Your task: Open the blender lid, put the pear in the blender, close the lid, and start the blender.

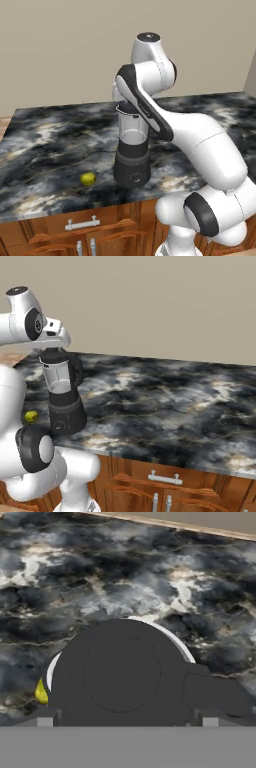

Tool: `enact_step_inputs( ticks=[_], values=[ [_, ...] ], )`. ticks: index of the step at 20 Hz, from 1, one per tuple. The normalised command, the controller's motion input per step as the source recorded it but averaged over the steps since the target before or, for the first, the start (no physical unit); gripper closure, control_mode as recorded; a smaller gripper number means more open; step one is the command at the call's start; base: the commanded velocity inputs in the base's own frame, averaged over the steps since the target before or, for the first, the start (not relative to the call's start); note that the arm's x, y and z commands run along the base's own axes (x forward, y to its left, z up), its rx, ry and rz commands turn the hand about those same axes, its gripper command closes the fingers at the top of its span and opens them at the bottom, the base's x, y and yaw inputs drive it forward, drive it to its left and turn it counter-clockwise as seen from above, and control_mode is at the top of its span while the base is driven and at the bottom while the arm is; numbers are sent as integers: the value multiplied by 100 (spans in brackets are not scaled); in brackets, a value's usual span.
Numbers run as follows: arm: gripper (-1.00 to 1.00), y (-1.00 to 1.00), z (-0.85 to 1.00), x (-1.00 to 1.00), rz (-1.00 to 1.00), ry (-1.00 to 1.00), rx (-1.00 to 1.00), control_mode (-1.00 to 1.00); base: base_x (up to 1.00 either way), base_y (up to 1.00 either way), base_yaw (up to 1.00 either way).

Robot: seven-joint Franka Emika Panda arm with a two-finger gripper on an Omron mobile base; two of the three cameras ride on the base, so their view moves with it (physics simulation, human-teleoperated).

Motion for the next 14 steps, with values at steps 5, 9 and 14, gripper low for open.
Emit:
enact_step_inputs(
  ticks=[5,9,14],
  values=[
    [-100,7,-4,19,0,14,0,-100,0,0,0],
    [-100,1,0,3,0,8,0,-100,0,0,0],
    [-100,0,-7,8,0,5,0,-100,0,0,0]
  ],
)
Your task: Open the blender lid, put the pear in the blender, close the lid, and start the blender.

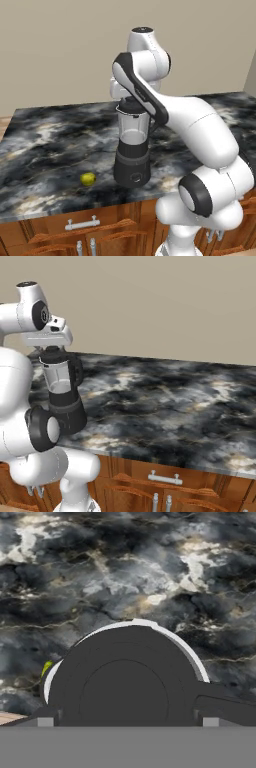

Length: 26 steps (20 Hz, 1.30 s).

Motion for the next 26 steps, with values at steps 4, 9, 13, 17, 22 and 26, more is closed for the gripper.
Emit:
enact_step_inputs(
  ticks=[4,9,13,17,22,26],
  values=[
    [-100,0,-18,-3,0,2,0,-100,0,0,0],
    [100,0,-25,-14,0,0,0,-100,0,0,0],
    [100,5,-8,0,0,0,0,-100,0,0,0],
    [100,12,0,2,0,0,0,-100,0,0,0],
    [100,-4,62,0,0,-4,0,-100,0,0,0],
    [100,-3,100,-26,0,-12,0,-100,0,0,0]
  ],
)
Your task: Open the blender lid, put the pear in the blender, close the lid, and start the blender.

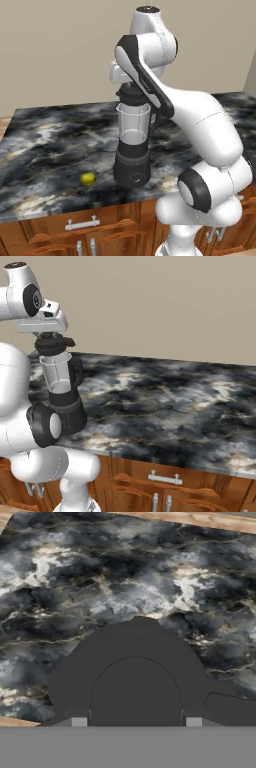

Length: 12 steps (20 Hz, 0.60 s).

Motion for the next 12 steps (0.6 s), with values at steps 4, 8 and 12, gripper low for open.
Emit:
enact_step_inputs(
  ticks=[4,8,12],
  values=[
    [100,-14,74,-49,-3,-6,0,-100,0,0,0],
    [100,-79,0,-44,-12,-1,6,-100,0,0,0],
    [100,-100,-16,-16,-12,-3,11,-100,0,0,0]
  ],
)
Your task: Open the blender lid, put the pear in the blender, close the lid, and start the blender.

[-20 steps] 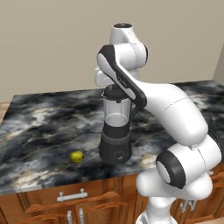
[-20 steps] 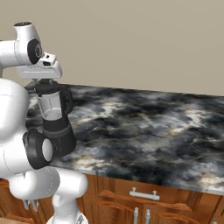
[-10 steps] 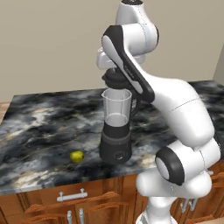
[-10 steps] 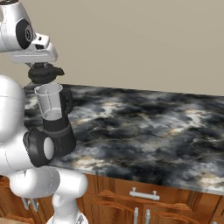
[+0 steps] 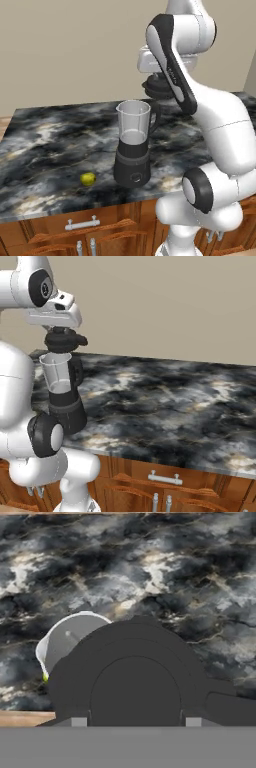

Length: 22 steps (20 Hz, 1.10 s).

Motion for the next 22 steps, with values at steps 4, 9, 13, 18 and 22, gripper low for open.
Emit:
enact_step_inputs(
  ticks=[4,9,13,18,22],
  values=[
    [100,-100,-71,-3,-10,-10,13,-100,0,0,0],
    [100,-100,-100,0,-7,-5,7,-100,0,0,0],
    [100,-100,-72,12,-5,-1,1,-100,0,0,0],
    [100,-100,-61,38,-8,4,0,-100,0,0,0],
    [100,-96,-95,41,-9,5,0,-100,0,0,0]
  ],
)
